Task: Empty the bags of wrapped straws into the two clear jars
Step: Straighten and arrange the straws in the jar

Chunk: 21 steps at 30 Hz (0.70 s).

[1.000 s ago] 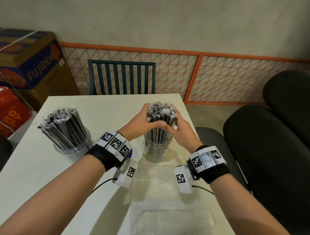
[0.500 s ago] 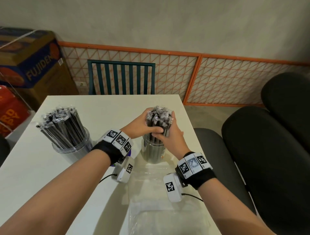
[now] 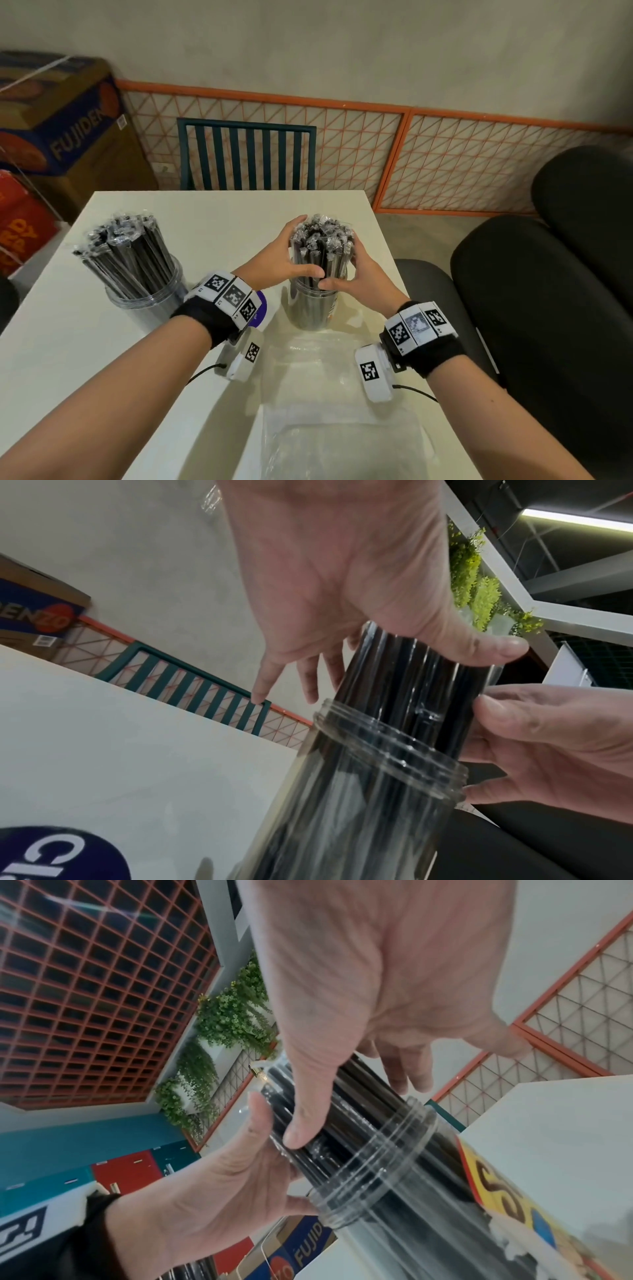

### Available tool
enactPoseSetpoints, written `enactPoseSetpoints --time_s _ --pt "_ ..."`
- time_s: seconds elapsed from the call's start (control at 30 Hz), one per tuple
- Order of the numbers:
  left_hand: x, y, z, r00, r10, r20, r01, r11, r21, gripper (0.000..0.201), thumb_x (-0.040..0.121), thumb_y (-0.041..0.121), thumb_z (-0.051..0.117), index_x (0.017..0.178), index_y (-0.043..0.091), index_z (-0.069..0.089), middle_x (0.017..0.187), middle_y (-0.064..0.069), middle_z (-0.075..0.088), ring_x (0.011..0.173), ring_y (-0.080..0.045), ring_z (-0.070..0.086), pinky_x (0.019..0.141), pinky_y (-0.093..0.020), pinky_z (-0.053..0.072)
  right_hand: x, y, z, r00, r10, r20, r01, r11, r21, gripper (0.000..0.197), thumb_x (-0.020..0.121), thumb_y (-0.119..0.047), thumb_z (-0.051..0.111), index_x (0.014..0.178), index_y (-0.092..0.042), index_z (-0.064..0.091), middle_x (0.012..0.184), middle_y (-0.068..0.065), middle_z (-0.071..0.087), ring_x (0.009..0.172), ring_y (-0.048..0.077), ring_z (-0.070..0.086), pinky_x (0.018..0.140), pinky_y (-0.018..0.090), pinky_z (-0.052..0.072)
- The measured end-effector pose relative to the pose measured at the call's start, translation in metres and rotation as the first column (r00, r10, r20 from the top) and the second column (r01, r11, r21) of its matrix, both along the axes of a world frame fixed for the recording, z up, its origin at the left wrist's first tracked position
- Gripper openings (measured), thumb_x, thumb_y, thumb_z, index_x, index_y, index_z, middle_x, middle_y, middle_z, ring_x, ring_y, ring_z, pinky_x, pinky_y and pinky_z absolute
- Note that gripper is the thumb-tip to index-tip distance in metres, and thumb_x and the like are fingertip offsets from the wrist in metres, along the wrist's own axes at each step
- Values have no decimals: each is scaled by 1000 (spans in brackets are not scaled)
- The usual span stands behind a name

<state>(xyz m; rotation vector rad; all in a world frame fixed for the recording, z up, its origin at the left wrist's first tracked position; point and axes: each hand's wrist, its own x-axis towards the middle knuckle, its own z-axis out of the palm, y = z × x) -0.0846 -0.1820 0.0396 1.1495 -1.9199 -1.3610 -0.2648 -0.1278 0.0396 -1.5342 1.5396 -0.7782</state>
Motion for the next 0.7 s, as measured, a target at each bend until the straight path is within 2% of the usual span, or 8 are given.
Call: enactPoseSetpoints --time_s 0.13,0.23,0.27,0.33,0.4,0.5,0.6,0.7 --pt "-4 5 3 999 -34 -24 35 998 44 113 56 45 78 146 23 13 136 11 35 129 -6 35 112 -31 30 4 0 0 1000 -7 14 8 998 -58 97 71 -18 80 145 -20 18 132 -11 44 122 2 38 100 18 31" --pt "-16 10 4 1000 -26 -2 26 999 39 132 43 65 78 146 25 6 141 3 34 134 -14 33 114 -37 28 15 -3 -6 999 -13 47 16 997 -77 110 63 -18 85 146 -21 12 135 -6 48 127 12 45 109 37 36" --pt "-21 12 5 1000 -10 13 10 1000 26 136 40 67 78 146 25 4 144 0 34 136 -16 33 115 -37 27 18 -4 -10 999 -22 47 25 996 -81 115 62 -19 84 148 -22 6 138 0 48 128 17 47 109 40 38" --pt "-28 14 7 999 41 24 -41 999 1 129 49 52 81 147 20 2 146 -3 33 137 -18 32 115 -36 26 19 -8 -9 999 -52 13 53 993 -101 112 70 -20 79 149 -19 0 142 5 46 129 21 46 107 34 38" --pt "-27 13 7 998 59 5 -59 998 -20 124 56 46 82 147 23 2 148 -2 31 138 -20 30 115 -38 25 14 -12 1 997 -73 -29 68 989 -129 93 78 -21 72 149 -15 11 141 6 47 128 20 47 102 25 37" --pt "-11 8 5 997 40 71 -37 999 -35 129 45 68 73 145 36 -2 151 1 25 141 -19 22 115 -47 24 -3 -17 11 998 59 -31 -61 996 -60 84 76 -26 75 145 -15 27 141 2 48 129 16 46 110 36 37" --pt "0 5 5 993 18 117 -18 1000 3 128 47 65 74 145 37 -4 155 -4 19 143 -20 16 116 -48 20 -16 -15 9 997 80 -13 -79 996 51 111 72 -29 79 151 -17 1 156 -1 23 143 14 23 118 37 22" --pt "1 4 5 996 -22 86 20 999 31 127 48 61 75 147 33 0 155 -2 19 141 -16 22 116 -41 23 -15 -5 -3 999 32 28 -33 998 53 118 70 -27 80 150 -18 -7 158 -2 17 145 12 17 119 33 19"
